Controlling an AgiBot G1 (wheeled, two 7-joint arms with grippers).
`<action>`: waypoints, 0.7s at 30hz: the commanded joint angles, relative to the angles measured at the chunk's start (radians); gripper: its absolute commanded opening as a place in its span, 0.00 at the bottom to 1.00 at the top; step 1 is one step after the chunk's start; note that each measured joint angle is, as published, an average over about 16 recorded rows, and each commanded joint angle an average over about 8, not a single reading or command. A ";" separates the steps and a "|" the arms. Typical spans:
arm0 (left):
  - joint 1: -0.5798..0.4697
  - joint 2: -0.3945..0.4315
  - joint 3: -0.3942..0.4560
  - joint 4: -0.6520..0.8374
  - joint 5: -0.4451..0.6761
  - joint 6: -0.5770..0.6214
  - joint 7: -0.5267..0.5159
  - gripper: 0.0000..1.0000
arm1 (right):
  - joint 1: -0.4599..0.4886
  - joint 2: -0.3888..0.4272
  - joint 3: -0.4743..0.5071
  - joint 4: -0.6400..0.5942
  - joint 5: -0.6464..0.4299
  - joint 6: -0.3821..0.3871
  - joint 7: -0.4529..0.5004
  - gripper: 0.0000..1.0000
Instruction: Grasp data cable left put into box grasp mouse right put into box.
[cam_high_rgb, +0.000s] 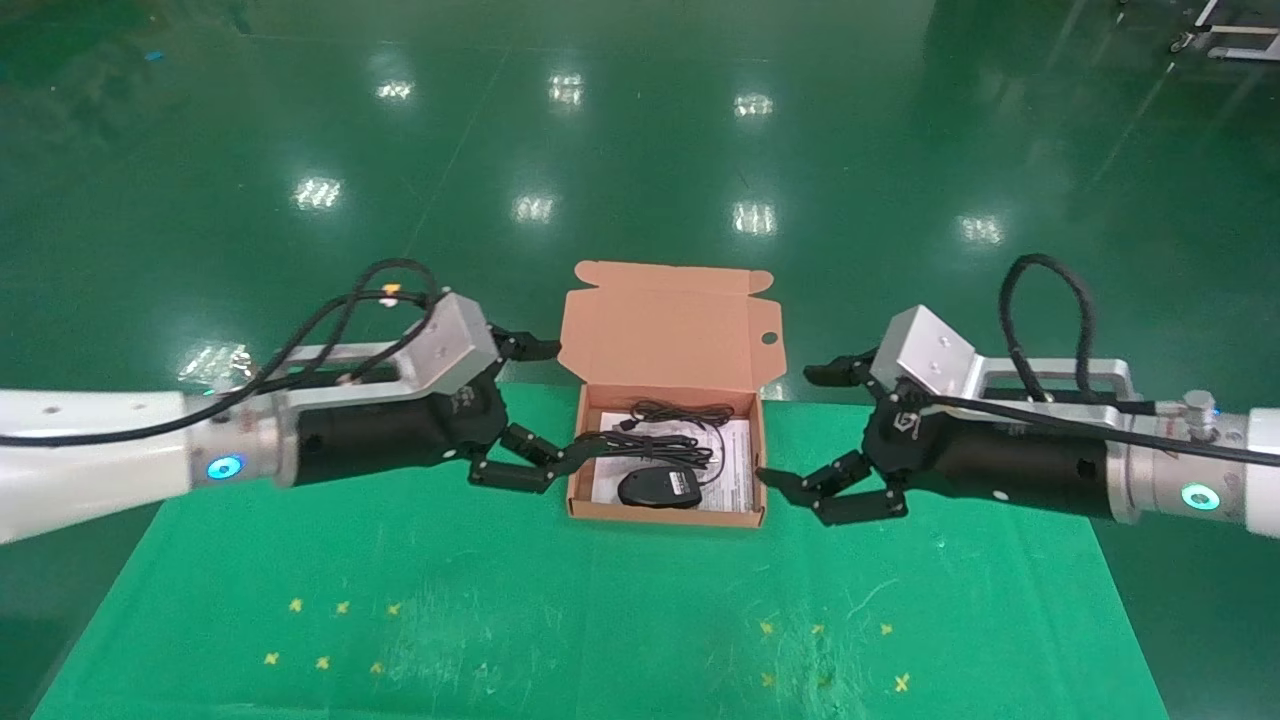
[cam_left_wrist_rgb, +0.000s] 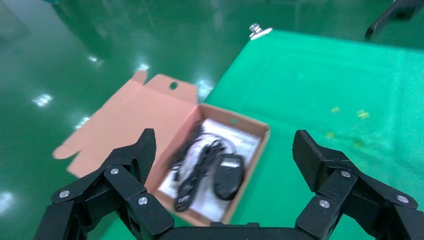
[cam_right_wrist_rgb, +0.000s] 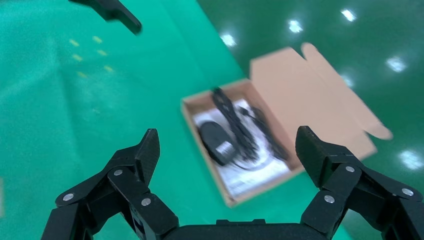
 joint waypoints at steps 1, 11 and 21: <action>0.020 -0.021 -0.028 -0.020 -0.028 0.033 -0.008 1.00 | -0.022 0.007 0.028 0.009 0.035 -0.030 -0.007 1.00; 0.125 -0.125 -0.171 -0.123 -0.174 0.203 -0.049 1.00 | -0.136 0.043 0.173 0.053 0.213 -0.183 -0.042 1.00; 0.230 -0.230 -0.314 -0.225 -0.319 0.372 -0.090 1.00 | -0.249 0.078 0.317 0.097 0.392 -0.336 -0.077 1.00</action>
